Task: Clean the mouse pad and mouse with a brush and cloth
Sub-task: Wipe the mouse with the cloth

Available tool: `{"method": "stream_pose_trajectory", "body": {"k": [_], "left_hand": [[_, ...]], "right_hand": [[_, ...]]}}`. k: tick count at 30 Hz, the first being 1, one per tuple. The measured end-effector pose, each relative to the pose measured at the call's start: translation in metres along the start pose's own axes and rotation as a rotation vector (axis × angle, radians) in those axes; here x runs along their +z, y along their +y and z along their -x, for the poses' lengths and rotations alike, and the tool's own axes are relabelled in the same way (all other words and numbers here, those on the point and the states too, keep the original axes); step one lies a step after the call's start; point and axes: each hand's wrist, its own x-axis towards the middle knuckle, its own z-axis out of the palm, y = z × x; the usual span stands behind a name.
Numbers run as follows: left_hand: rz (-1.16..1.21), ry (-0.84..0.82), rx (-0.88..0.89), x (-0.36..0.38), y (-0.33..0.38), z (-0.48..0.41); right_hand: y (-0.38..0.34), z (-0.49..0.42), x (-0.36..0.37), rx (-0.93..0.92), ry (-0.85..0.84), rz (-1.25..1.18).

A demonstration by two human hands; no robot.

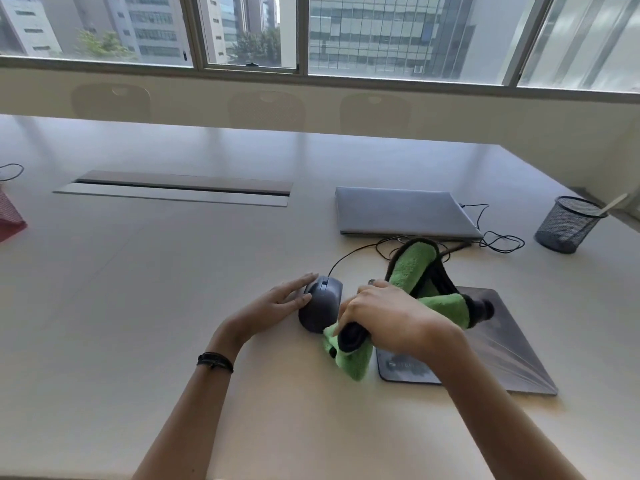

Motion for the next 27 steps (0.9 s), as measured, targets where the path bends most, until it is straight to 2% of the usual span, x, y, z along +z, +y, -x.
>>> {"method": "stream_pose_trajectory", "body": {"k": [8,15,23,27], "left_hand": [[-0.052,-0.003,0.03,-0.003,0.001,0.001],[-0.094,-0.001,0.027,-0.003,-0.005,-0.001],[-0.116,0.014,0.031,-0.002,-0.011,-0.004],[-0.171,0.102,0.101,0.003,-0.008,-0.004]], "right_hand": [[0.016,0.002,0.005,0.081,0.212,-0.146],[0.028,0.01,0.004,0.079,0.218,-0.194],[0.067,0.053,0.005,0.385,0.32,-0.352],[0.096,0.083,0.013,0.57,0.311,-0.337]]}}
